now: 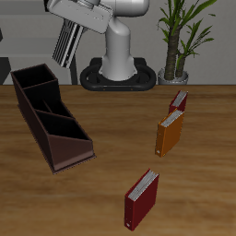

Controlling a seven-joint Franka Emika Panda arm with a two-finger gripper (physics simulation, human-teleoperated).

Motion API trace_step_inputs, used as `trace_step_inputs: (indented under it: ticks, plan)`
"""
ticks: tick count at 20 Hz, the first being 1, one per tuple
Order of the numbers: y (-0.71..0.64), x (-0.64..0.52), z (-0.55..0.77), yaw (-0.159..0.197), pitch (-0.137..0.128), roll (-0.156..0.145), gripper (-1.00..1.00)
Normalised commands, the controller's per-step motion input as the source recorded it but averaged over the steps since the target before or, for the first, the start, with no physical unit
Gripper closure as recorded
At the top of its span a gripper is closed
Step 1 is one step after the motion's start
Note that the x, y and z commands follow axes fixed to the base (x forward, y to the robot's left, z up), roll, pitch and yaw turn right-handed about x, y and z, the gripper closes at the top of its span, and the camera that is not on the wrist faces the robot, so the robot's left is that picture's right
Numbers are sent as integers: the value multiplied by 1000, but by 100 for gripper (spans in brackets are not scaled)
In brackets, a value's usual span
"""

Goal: Place the striped book into the right desk caddy's back compartment

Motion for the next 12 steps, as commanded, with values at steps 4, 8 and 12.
trace_step_inputs:
  ticks: [4, 8, 12]
  plan:
    - [-32, 135, -1, 43, -14, -15, 100]
    - [81, 52, -43, 0, 23, 12, 100]
    - [58, 70, -89, 42, 23, 13, 100]
